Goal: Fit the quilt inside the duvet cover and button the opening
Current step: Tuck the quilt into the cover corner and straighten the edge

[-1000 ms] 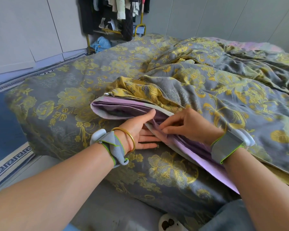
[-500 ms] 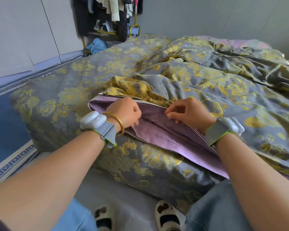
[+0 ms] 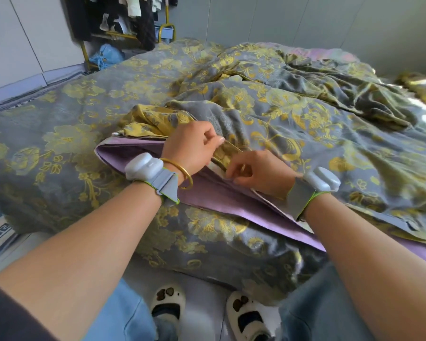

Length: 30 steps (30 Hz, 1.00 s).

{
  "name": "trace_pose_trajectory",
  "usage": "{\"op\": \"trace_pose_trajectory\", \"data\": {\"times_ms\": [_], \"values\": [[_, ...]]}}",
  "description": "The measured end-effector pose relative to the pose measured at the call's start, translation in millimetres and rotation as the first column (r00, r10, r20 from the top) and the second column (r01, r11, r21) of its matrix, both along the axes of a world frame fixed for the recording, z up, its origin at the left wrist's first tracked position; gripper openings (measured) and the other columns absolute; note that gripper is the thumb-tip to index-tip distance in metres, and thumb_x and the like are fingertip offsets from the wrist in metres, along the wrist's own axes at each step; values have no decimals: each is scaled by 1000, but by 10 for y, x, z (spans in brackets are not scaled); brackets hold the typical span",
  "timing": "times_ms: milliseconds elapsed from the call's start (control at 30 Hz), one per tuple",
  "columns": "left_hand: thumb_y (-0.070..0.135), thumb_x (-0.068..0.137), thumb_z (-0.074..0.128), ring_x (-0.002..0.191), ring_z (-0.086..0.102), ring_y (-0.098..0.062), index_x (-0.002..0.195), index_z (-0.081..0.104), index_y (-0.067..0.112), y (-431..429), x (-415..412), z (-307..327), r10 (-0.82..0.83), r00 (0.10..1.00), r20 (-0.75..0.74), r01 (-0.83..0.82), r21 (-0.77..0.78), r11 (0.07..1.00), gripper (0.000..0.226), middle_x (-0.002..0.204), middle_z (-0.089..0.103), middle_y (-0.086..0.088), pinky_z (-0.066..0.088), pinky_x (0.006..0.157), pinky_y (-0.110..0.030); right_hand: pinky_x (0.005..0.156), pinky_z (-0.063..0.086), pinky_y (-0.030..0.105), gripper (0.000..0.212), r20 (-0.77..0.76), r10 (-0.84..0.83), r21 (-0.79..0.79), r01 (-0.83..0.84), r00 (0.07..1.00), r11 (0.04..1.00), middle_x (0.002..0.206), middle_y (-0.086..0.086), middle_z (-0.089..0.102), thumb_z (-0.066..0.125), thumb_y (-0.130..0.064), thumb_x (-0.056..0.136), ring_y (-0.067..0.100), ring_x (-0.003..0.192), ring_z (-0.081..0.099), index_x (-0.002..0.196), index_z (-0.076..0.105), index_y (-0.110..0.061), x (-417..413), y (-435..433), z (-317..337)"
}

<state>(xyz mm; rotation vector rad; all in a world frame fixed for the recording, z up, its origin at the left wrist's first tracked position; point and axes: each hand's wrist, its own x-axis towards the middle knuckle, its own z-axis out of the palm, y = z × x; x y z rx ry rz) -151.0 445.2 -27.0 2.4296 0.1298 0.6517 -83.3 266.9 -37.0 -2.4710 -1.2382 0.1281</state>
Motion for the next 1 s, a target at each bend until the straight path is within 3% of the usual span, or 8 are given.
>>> {"op": "trace_pose_trajectory", "data": {"times_ms": [100, 200, 400, 500, 633, 733, 833, 1000], "values": [[37, 86, 61, 70, 66, -19, 70, 64, 19, 45, 76, 14, 17, 981, -191, 10, 137, 991, 24, 59, 63, 8, 55, 71, -35, 68, 46, 10, 19, -135, 99, -169, -121, 986, 978, 79, -18, 71, 70, -18, 79, -4, 72, 62, 86, 77, -35, -166, 17, -68], [34, 86, 63, 71, 66, -18, 65, 65, 17, -18, 137, -55, 21, 918, -396, 64, 201, 977, 27, 59, 65, 5, 55, 74, -36, 64, 43, 9, 14, -159, 50, -15, -53, 986, 999, 73, -16, 71, 70, -20, 83, -5, 64, 60, 89, 78, -30, -183, -50, -109], [46, 79, 62, 90, 51, -23, 86, 61, 20, -237, 333, -29, -113, 966, 235, 14, 386, 923, 26, 87, 56, 1, 42, 80, -36, 55, 45, 18, 7, -130, -104, 409, 149, 986, 900, 62, -6, 68, 66, -20, 90, 4, 46, 52, 86, 71, -18, -162, -433, -172], [57, 91, 42, 97, 57, -29, 81, 59, 18, -381, 384, -98, 29, 972, -233, 86, 469, 879, 44, 96, 64, -7, 39, 85, -38, 56, 42, 12, 6, -60, -187, 375, 196, 981, 906, 62, -10, 68, 68, -21, 89, 3, 49, 54, 86, 73, -21, -104, -672, -145], [53, 92, 46, 96, 63, -30, 70, 56, 14, -427, 330, -73, 290, 701, -652, 166, 544, 823, 46, 100, 67, -9, 46, 83, -35, 58, 43, 14, 4, -29, -237, 351, 232, 971, 907, 69, -13, 69, 71, -25, 86, 8, 55, 57, 86, 74, -23, -128, -944, -182], [49, 90, 52, 87, 59, -30, 69, 52, 15, -466, 294, -92, 274, 782, -559, 131, 578, 806, 40, 85, 58, -5, 45, 78, -36, 64, 44, 16, 23, -6, -171, 284, 166, 985, 944, 85, -15, 64, 76, -40, 79, 9, 68, 59, 99, 70, -29, -153, -1056, -193], [39, 89, 56, 107, 52, -30, 92, 61, 15, -444, 281, -260, 169, 954, -249, 37, 655, 755, 25, 104, 60, -7, 40, 90, -41, 71, 47, 23, 47, 13, -105, 96, 103, 994, 990, 103, -12, 56, 78, -46, 72, 9, 81, 56, 115, 60, -34, -162, -1059, -207], [32, 92, 52, 116, 40, -35, 114, 49, 8, -250, 168, -479, 265, 921, -287, -10, 661, 751, 33, 122, 45, -14, 41, 90, -49, 74, 47, 27, 42, 106, -122, -20, 125, 987, 992, 104, -11, 56, 71, -29, 81, 10, 87, 56, 120, 56, -35, -152, -865, -212]]}}
